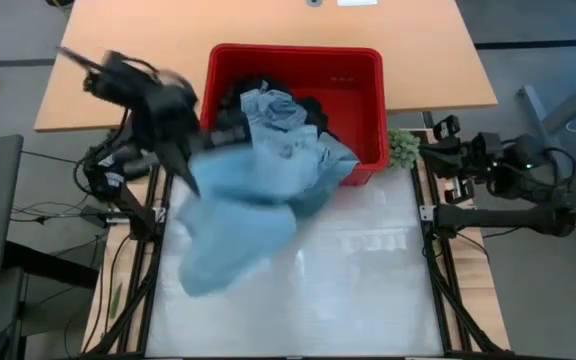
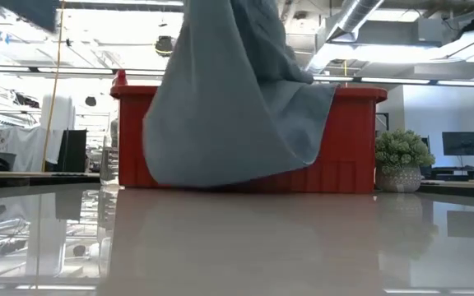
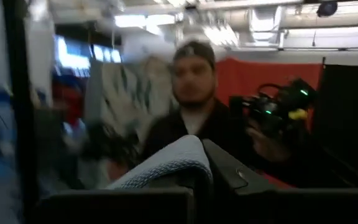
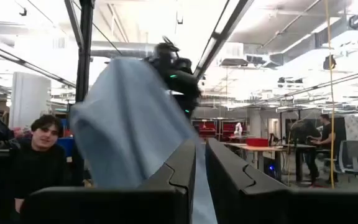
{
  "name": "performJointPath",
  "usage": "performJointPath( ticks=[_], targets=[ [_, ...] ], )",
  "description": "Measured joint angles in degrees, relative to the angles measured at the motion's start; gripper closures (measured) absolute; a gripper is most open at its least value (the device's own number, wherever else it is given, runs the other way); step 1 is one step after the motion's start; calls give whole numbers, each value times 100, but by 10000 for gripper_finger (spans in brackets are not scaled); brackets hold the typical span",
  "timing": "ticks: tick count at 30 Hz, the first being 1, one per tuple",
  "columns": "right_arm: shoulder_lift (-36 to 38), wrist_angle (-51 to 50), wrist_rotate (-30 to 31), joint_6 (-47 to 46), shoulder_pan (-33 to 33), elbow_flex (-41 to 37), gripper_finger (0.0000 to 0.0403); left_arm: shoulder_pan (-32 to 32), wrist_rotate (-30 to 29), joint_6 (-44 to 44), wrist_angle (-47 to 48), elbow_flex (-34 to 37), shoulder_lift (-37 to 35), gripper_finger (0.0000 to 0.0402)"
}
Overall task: Fold Laundry from Bin
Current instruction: Remove the light blue pants from the red laundry bin
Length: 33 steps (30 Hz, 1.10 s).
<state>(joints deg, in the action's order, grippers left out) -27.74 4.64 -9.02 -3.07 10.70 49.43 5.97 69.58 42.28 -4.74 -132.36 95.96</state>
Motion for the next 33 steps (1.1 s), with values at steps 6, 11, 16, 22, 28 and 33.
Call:
performJointPath(
  ticks=[6,11,16,22,28,33],
  targets=[
    [-60,-388,-6,-132,-4,-1,337,-723,-3510,-2375,5865,7,30,401],
    [-221,-527,-250,-597,-4,-2,337,-1102,-5212,-1887,8255,18,496,401],
    [-595,-609,-785,-1058,-119,-2,337,-1616,-5679,-1856,9348,44,793,401],
    [-1399,-449,-440,-1555,-758,-2,337,-2482,-5886,-1860,9450,1057,719,401],
    [-2383,-284,865,-1960,-1770,336,337,-3429,-6376,-1470,9153,2248,47,401],
    [-3255,-908,1578,-2058,-2410,1160,337,-4161,-7035,-1276,7815,3459,-903,401]
  ],
)
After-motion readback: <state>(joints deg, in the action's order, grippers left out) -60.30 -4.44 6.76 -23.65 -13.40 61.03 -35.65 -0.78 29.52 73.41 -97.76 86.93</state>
